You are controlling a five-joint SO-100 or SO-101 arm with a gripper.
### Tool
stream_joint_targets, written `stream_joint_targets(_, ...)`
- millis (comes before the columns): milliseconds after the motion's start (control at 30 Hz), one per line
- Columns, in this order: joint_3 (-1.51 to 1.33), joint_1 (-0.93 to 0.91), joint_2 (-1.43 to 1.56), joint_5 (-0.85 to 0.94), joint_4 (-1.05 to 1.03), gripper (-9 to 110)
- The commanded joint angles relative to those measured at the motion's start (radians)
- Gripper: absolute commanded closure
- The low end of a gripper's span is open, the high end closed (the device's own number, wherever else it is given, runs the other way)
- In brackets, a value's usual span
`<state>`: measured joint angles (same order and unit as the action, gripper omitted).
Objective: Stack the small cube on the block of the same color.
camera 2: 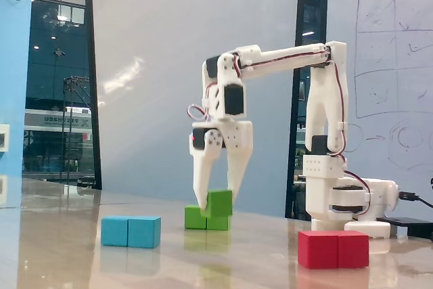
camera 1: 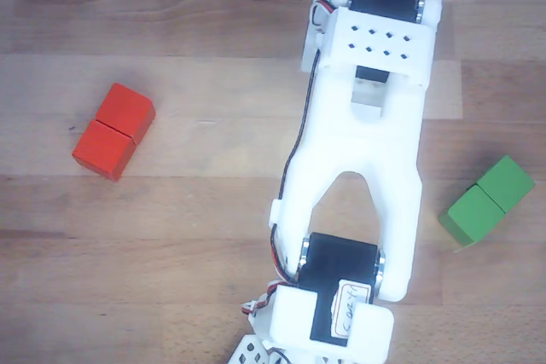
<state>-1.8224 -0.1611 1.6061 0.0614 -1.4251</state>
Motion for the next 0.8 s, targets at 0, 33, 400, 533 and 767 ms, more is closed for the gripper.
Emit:
stream_joint_targets(0, 0.146, -0.038, 0.103, 0.009, -0.074, 95)
stream_joint_targets(33, 0.163, -0.054, 0.107, 0.009, -0.081, 95)
stream_joint_targets(400, 0.293, -0.267, 0.121, 0.011, -0.106, 95)
stream_joint_targets(533, 0.293, -0.354, 0.118, 0.011, -0.097, 95)
stream_joint_targets(767, 0.290, -0.492, 0.103, 0.011, -0.097, 95)
